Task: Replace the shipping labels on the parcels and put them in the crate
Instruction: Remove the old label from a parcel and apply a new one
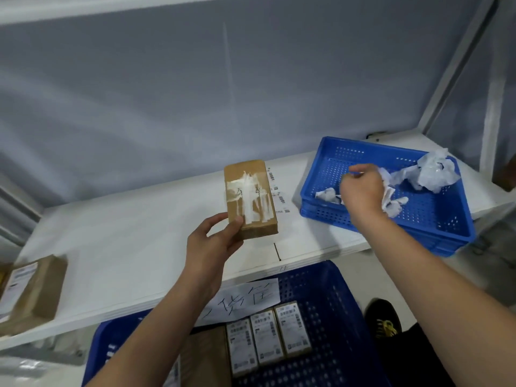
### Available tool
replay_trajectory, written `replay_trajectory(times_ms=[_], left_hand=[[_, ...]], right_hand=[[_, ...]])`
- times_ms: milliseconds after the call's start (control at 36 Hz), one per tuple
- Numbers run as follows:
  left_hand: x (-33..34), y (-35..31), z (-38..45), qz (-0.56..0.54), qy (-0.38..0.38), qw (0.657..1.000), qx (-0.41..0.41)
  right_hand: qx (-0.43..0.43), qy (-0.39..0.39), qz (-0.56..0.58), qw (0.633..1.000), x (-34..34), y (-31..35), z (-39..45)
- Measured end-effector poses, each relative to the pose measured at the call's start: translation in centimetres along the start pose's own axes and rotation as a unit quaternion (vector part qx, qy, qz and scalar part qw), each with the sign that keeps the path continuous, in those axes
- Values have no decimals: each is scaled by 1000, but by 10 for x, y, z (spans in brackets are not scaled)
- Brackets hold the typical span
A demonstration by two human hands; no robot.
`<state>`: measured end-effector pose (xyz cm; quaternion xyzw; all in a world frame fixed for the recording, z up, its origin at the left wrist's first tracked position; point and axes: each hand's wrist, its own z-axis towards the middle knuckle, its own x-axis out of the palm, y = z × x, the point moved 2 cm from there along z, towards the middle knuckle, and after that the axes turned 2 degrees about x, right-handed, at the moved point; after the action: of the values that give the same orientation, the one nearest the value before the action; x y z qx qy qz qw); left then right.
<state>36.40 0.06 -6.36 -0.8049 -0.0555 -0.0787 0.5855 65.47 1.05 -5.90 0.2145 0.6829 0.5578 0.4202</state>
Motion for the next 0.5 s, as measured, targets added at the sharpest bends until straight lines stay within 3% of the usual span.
replay_trajectory(times_ms=[139,250,361,500], left_hand=[[-20,7,9,27,-11,1000,1],[-34,19,17,74,-6,997,6],[-51,30,25,162,22,986,38],[-79,43,40,230,11,973,22]], right_hand=[[147,223,158,951,59,8,-58],[148,384,91,907,102,3,-89],[89,398,45,912,127,-6,-107],[100,406,22,908,153,-16,-117]])
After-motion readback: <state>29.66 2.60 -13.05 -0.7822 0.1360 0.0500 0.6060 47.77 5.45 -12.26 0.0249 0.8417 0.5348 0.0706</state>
